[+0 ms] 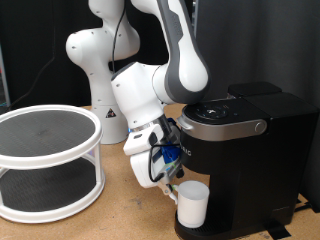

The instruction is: Make a cup of coffee with the keurig machine

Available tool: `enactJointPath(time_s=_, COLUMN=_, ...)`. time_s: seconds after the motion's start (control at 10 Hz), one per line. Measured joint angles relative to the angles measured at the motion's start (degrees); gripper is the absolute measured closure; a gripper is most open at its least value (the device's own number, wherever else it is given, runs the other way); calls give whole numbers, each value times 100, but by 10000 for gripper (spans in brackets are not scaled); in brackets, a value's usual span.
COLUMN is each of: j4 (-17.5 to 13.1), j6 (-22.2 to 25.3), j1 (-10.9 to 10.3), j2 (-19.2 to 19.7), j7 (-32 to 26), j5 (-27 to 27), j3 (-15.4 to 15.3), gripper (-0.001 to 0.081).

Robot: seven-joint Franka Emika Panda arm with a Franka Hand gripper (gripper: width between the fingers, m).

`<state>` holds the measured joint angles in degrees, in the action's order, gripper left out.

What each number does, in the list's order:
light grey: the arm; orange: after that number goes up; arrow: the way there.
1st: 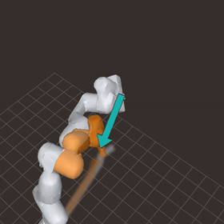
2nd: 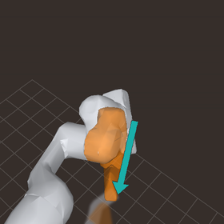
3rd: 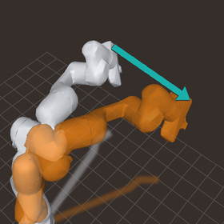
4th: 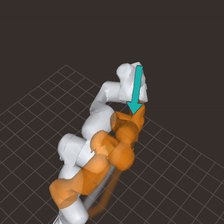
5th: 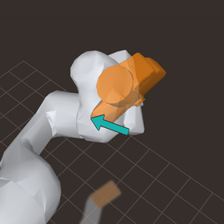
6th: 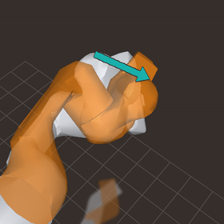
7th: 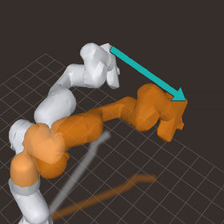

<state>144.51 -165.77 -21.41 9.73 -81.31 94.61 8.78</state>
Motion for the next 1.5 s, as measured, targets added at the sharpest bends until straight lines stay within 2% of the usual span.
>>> enactJointPath(time_s=0.2, j4=37, j6=68, j1=23, j2=-24, j7=95, j5=-263, j3=18, gripper=43)
enactJointPath(time_s=0.3, j4=91, j6=145, j1=37, j2=-58, j7=219, j5=-466, j3=25, gripper=43)
enactJointPath(time_s=0.4, j4=179, j6=223, j1=54, j2=-118, j7=332, j5=-670, j3=38, gripper=7)
enactJointPath(time_s=0.6, j4=455, j6=490, j1=121, j2=-376, j7=436, j5=-1070, j3=131, gripper=1)
enactJointPath(time_s=1.0, j4=1095, j6=871, j1=360, j2=-1247, j7=858, j5=-1998, j3=381, gripper=1)
enactJointPath(time_s=1.3, j4=1465, j6=1039, j1=616, j2=-1925, j7=1639, j5=-3091, j3=432, gripper=1)
enactJointPath(time_s=1.5, j4=1462, j6=1055, j1=619, j2=-1904, j7=1607, j5=-3089, j3=431, gripper=1)
